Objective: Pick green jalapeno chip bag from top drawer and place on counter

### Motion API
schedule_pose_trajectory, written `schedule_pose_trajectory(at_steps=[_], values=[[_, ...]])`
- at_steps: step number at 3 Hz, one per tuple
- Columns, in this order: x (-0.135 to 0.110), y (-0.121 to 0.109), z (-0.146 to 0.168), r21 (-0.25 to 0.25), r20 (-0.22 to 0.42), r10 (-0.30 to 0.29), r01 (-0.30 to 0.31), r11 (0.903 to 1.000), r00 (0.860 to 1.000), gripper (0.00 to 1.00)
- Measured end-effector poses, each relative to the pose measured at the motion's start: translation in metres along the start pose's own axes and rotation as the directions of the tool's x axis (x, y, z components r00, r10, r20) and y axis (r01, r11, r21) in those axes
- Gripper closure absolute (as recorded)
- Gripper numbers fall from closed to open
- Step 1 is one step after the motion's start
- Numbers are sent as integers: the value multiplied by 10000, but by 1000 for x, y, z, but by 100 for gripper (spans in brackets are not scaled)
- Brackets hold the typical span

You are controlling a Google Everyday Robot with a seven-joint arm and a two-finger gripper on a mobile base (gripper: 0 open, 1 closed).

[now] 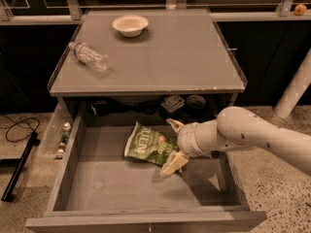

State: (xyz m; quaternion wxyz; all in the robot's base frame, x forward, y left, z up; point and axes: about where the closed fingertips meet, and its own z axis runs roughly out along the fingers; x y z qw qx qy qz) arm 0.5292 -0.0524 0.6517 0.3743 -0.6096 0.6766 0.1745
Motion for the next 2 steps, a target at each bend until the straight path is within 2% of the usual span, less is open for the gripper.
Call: schedule_pose_trajectory(at_steps=[2], values=[[-2,-11,32,-391,225,271,-262,9989,9994,0]])
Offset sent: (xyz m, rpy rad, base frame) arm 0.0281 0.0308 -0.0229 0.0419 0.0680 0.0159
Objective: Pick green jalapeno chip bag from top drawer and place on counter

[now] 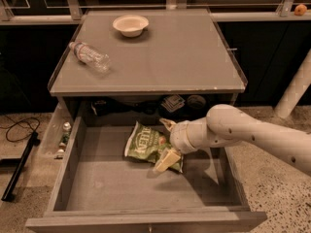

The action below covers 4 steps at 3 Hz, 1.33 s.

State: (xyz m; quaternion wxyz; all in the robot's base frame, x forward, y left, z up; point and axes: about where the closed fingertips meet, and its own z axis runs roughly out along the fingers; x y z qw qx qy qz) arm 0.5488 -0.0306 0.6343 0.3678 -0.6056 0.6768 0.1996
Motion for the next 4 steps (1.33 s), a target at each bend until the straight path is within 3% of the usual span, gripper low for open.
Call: schedule_pose_trajectory(at_steps=[4], values=[[0,0,0,-5,2,-2,2,10000,10000,89]])
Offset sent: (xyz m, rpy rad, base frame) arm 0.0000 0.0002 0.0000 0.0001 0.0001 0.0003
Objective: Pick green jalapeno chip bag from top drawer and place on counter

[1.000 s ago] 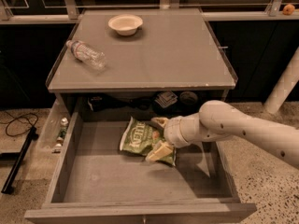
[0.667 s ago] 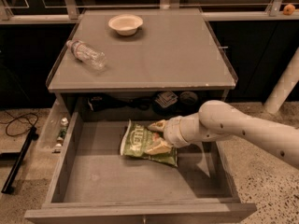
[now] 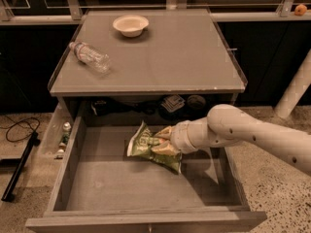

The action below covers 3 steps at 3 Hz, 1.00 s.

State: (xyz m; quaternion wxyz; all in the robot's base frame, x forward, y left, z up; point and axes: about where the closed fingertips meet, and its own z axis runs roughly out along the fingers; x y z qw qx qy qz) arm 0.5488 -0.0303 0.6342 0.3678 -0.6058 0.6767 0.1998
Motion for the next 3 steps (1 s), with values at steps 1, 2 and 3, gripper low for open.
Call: schedule_pose_trajectory(at_steps=[1,2,3], values=[[0,0,0,-3,4,0,0,10000,10000,100],[0,0,0,-9,12,-3,3,10000,10000,100],[-14,7,-15,-62,199,-225,226,9997,9995,100]])
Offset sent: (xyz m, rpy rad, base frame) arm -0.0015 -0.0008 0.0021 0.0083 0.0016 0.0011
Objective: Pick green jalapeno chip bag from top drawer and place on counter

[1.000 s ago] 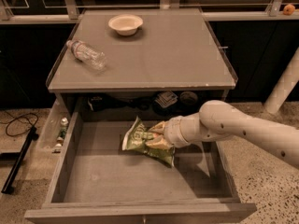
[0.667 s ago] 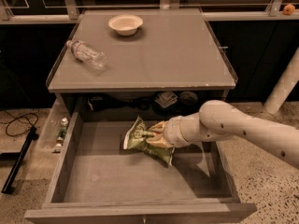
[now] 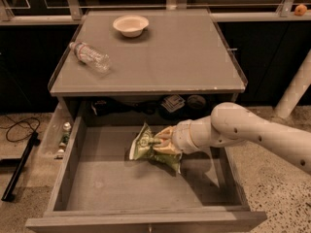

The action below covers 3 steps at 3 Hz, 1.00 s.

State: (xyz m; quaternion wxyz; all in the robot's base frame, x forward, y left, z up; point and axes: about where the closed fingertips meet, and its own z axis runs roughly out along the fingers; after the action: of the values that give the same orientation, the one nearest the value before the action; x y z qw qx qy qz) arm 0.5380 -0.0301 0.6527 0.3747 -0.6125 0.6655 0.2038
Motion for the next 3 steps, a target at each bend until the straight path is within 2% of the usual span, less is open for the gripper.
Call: schedule_pose_trajectory(at_steps=[1,2,3], values=[[-26,6,-27,135,193,-491,488,9987,9986,100],[-54,8,-59,441,55,-1071,1067,9933,9942,100],[-84,0,-97,911,-249,-1627,1643,9822,9864,100]])
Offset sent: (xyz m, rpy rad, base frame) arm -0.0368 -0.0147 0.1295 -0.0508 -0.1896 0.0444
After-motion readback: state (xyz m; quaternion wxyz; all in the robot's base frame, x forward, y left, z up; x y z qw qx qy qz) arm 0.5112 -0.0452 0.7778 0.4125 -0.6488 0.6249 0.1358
